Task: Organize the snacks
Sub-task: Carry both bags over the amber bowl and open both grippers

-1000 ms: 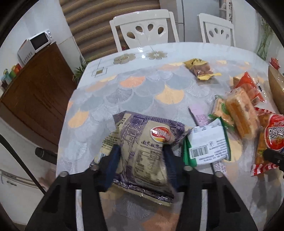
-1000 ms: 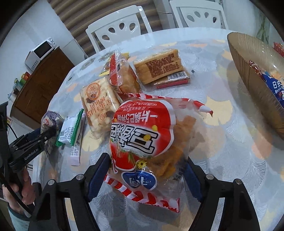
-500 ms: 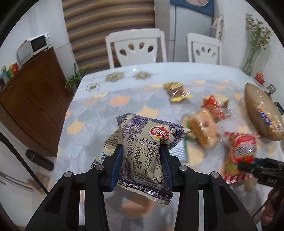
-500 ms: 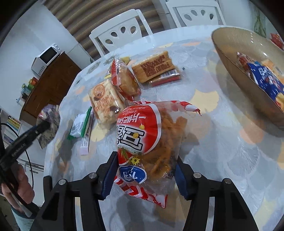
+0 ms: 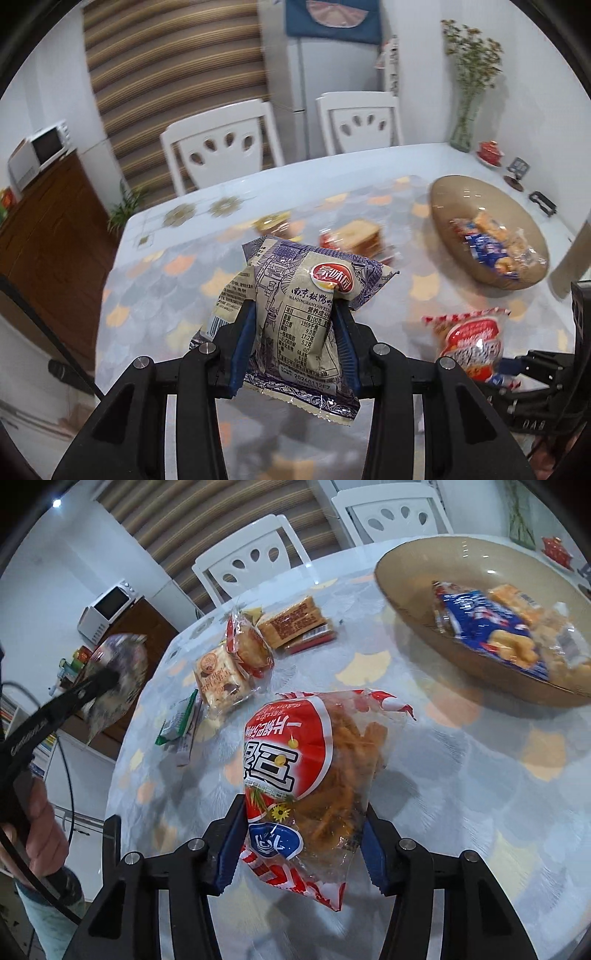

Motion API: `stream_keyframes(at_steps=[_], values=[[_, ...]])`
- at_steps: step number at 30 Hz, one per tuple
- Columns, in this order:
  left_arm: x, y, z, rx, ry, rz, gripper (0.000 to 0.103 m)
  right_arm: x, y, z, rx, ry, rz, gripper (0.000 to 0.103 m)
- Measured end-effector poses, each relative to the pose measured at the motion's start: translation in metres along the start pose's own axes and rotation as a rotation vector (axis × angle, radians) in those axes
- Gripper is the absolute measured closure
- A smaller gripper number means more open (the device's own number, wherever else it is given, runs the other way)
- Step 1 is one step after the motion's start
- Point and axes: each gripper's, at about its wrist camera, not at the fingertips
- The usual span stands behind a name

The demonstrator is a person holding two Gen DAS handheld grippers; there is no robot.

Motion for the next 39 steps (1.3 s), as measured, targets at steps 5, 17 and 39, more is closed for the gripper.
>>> stream_keyframes(at_steps=[5, 17, 39], values=[[-0.002, 0.044, -0.014, 0.073, 0.016, 0.032, 0.065, -0.023, 0.012, 0.014, -0.001, 0.016, -0.006, 0.048], [0.002, 0.128, -0.056, 0.197, 0.053, 0.127, 0.065, -0.115, 0.052, -0.002, 0.053, 0.208, 0.065, 0.048], [0.074, 0.184, -0.108, 0.263, 0.012, 0.345, 0.065, -0.151, 0.134, -0.129, 0.232, 0.350, 0.288, 0.048]])
Point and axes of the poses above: each gripper's, at about its wrist camera, not at the fingertips, and x roughly the way its jaws point, y to its right, z to its underside, and after that the axes turned 14 degrees about -y, right-handed
